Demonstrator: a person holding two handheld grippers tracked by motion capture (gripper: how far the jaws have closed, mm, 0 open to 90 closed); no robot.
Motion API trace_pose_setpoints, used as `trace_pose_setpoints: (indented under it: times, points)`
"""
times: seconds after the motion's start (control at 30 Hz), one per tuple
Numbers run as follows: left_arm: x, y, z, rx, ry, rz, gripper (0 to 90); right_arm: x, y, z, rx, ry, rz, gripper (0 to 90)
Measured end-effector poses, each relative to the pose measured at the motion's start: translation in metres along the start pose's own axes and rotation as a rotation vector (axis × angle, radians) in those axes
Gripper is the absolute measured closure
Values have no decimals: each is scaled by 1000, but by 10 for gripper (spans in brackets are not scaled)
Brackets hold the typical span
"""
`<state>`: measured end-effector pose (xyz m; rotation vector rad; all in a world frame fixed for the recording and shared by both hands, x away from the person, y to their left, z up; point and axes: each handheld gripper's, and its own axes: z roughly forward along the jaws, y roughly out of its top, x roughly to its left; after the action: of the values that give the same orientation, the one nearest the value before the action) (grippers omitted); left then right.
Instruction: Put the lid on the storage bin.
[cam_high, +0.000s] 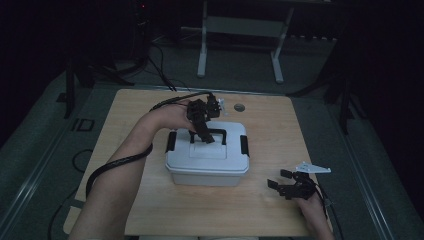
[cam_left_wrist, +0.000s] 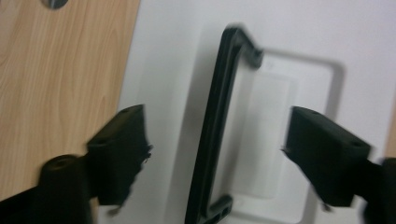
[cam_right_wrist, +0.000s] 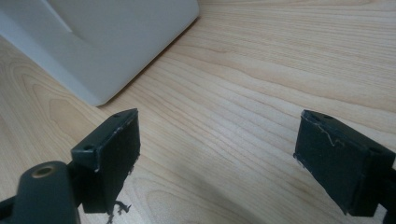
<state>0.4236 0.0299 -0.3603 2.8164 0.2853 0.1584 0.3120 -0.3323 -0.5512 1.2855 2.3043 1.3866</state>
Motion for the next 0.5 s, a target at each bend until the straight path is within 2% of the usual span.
trace_pose_setpoints:
  times: [0.07,0.17,0.3,0.43,0.5]
  points:
    - [-1,-6,2,-25,19,1,139,0,0,0,0,-1,1,139]
    - [1,-15,2,-73,6,-28,135,0,0,0,1,-1,2,140]
    - [1,-30,-1,-129,33,-40,103,1,0,0,5,-1,3,140]
    - [1,-47,-6,-183,45,-78,103,1,0,0,6,-5,3,140]
    - [1,-57,-8,-214,37,-106,103,1,0,0,4,-5,4,140]
